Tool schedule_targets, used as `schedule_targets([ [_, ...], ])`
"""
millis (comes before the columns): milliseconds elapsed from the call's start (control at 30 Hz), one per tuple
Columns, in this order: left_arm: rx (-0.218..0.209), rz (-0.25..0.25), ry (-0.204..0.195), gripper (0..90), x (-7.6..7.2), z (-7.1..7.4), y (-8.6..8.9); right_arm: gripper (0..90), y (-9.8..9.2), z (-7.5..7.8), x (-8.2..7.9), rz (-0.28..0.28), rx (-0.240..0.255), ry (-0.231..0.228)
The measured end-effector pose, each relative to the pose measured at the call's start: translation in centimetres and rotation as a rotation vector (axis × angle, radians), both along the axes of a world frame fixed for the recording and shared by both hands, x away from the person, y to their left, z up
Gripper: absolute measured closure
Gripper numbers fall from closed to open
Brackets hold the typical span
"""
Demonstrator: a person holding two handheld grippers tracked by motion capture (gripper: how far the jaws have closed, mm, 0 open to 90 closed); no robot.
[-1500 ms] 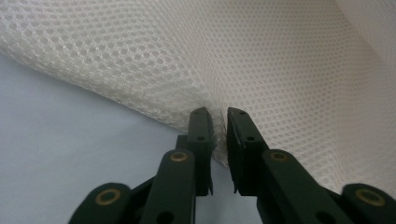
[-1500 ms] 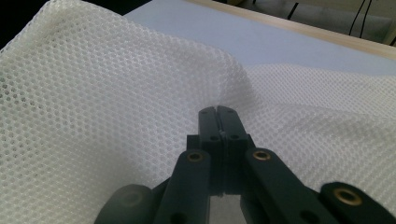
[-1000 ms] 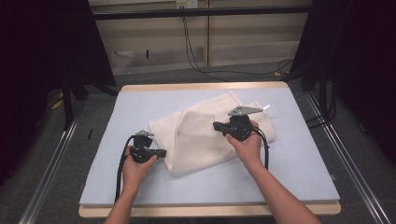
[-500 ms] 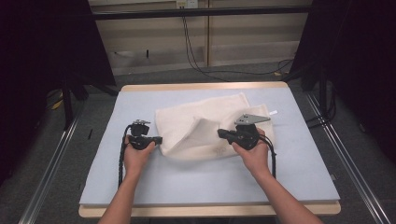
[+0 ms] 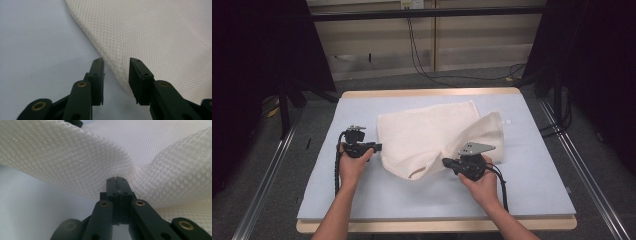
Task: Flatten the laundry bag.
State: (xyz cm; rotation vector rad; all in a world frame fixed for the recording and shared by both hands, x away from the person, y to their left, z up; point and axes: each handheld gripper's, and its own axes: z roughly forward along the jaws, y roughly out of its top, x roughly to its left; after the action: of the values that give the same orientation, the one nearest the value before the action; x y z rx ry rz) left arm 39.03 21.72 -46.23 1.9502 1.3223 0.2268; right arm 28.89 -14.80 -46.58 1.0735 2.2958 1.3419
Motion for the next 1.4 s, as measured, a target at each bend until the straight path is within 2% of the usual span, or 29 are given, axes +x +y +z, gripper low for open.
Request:
schedule_targets([
  [100, -0.003, -0.027, 0.006, 55.4, -0.7, 0.6, 0.2, 90.0, 0.1, -0.3, -0.5, 0.004, -0.017, 0.005],
  [133, -0.009, -0.029, 0.004, 54.1, -0.9, 0.7, 0.1, 90.0, 0.2, -0.4, -0.6, 0.008, -0.028, 0.002],
  [167, -0.002, -0.053, 0.002, 53.0, -1.3, 1.0, 0.0, 90.0, 0.3, -0.5, -0.7, 0.011, -0.032, 0.003],
  [300, -0.019, -0.101, -0.006, 48.0, -2.4, 1.6, -0.8, 90.0, 0.4, -0.8, -1.3, 0.014, -0.045, 0.007],
  [433, -0.032, -0.153, -0.007, 46.2, -3.6, 1.7, -1.7, 89.9, 0.5, -1.1, -1.9, 0.015, -0.060, 0.013],
  [467, -0.039, -0.152, -0.007, 45.8, -3.8, 1.6, -1.9, 89.8, 0.5, -1.2, -2.0, 0.017, -0.065, 0.017],
  [533, -0.025, -0.168, -0.011, 44.8, -4.2, 1.6, -2.2, 89.8, 0.6, -1.4, -2.1, 0.019, -0.071, 0.017],
  [600, -0.023, -0.163, -0.011, 42.2, -4.6, 1.3, -2.6, 89.8, 0.6, -1.6, -2.2, 0.018, -0.075, 0.021],
  [633, -0.004, -0.168, -0.011, 40.6, -4.7, 1.1, -2.5, 89.8, 0.6, -1.6, -2.3, 0.020, -0.074, 0.024],
  [700, -0.010, -0.149, -0.008, 40.1, -4.9, 0.8, -2.4, 89.7, 0.6, -1.8, -2.3, 0.018, -0.076, 0.026],
  [733, 0.007, -0.156, -0.006, 39.7, -4.9, 0.7, -2.2, 89.7, 0.7, -1.8, -2.4, 0.016, -0.083, 0.023],
  [800, 0.002, -0.137, 0.010, 38.9, -4.9, 0.4, -2.0, 89.7, 0.6, -1.9, -2.3, 0.021, -0.090, 0.019],
  [900, -0.002, -0.134, 0.041, 38.6, -4.9, 0.1, -1.6, 89.7, 0.6, -2.0, -2.3, 0.018, -0.089, 0.023],
  [933, 0.000, -0.143, 0.048, 38.7, -4.9, 0.0, -1.5, 89.7, 0.6, -2.0, -2.2, 0.016, -0.090, 0.023],
  [967, -0.016, -0.150, 0.063, 38.9, -5.0, -0.2, -1.5, 89.8, 0.6, -2.0, -2.2, 0.016, -0.091, 0.022],
  [1033, -0.021, -0.166, 0.088, 43.0, -5.0, -0.6, -1.9, 89.7, 0.6, -2.1, -2.1, 0.019, -0.094, 0.022],
  [1100, -0.012, -0.198, 0.111, 51.1, -5.0, -0.8, -2.1, 89.8, 0.6, -2.1, -2.0, 0.015, -0.099, 0.027],
  [1133, -0.016, -0.198, 0.113, 55.2, -5.0, -0.9, -2.4, 89.8, 0.6, -2.1, -1.9, 0.017, -0.106, 0.024],
  [1167, -0.009, -0.204, 0.113, 59.2, -4.9, -0.9, -2.4, 89.8, 0.6, -2.1, -1.8, 0.014, -0.111, 0.024],
  [1200, -0.022, -0.198, 0.114, 65.2, -4.8, -0.9, -2.5, 89.7, 0.7, -2.2, -1.7, 0.011, -0.114, 0.022],
  [1233, -0.018, -0.208, 0.110, 69.5, -4.7, -1.0, -2.5, 89.8, 0.7, -2.2, -1.6, 0.013, -0.117, 0.023],
  [1300, -0.017, -0.195, 0.093, 78.6, -4.6, -0.9, -2.5, 89.8, 0.7, -2.2, -1.3, 0.014, -0.123, 0.016],
  [1367, -0.039, -0.170, 0.081, 81.8, -4.3, -0.9, -2.4, 89.8, 0.8, -2.1, -1.0, 0.009, -0.130, 0.007],
  [1400, -0.034, -0.172, 0.078, 82.1, -4.2, -0.8, -2.3, 89.8, 0.9, -2.1, -0.8, 0.004, -0.136, 0.005],
])
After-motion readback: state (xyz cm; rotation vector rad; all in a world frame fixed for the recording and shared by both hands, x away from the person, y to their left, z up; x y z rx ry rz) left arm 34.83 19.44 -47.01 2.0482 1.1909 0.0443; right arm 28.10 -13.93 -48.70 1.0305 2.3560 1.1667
